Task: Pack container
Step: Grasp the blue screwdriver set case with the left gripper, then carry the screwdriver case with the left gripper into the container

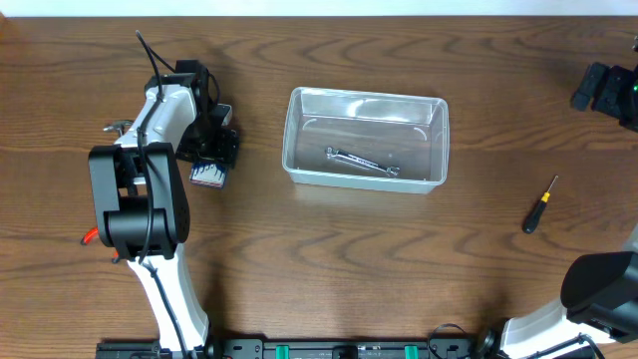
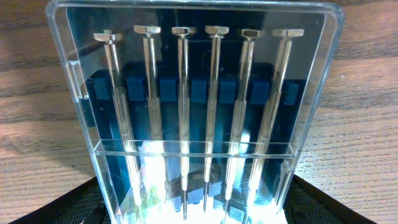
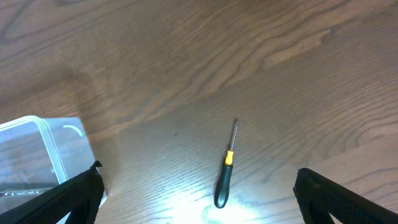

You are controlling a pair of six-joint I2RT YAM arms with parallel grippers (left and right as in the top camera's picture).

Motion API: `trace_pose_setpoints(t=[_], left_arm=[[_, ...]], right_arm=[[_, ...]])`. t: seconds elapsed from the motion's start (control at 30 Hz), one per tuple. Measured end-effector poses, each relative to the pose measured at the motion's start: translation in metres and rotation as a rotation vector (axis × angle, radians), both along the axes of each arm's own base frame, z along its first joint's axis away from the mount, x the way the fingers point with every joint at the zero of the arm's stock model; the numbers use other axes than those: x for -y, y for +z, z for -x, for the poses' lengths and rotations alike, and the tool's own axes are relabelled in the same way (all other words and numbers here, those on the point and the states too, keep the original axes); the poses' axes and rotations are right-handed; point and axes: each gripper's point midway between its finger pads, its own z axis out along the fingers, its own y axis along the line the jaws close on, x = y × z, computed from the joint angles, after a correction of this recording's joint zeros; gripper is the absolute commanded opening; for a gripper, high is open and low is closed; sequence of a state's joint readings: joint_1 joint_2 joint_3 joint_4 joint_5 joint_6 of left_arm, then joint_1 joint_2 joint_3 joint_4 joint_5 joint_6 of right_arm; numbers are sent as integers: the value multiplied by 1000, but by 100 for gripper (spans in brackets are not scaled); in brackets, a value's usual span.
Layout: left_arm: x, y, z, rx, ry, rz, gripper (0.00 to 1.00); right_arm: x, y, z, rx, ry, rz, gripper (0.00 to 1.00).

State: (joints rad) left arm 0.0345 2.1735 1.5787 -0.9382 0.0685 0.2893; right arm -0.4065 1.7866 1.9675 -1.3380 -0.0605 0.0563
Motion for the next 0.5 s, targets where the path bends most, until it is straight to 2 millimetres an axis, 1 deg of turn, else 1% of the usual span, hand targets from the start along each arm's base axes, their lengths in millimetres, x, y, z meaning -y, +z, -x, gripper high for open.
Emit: trace_pose_setpoints(t=[0.07,0.13,0.4,0.5], left_arm=[[0,0,1,-2,2,0,77],[0,0,1,-3,1,0,74],[0,0,3,-11,0,0,72],[0,0,3,-13,1,0,66]], right_arm=[[0,0,0,0,1,0,99],[0,0,0,0,2,1,99],[0,0,0,-2,14,6,99],[0,0,0,-2,14,6,99]])
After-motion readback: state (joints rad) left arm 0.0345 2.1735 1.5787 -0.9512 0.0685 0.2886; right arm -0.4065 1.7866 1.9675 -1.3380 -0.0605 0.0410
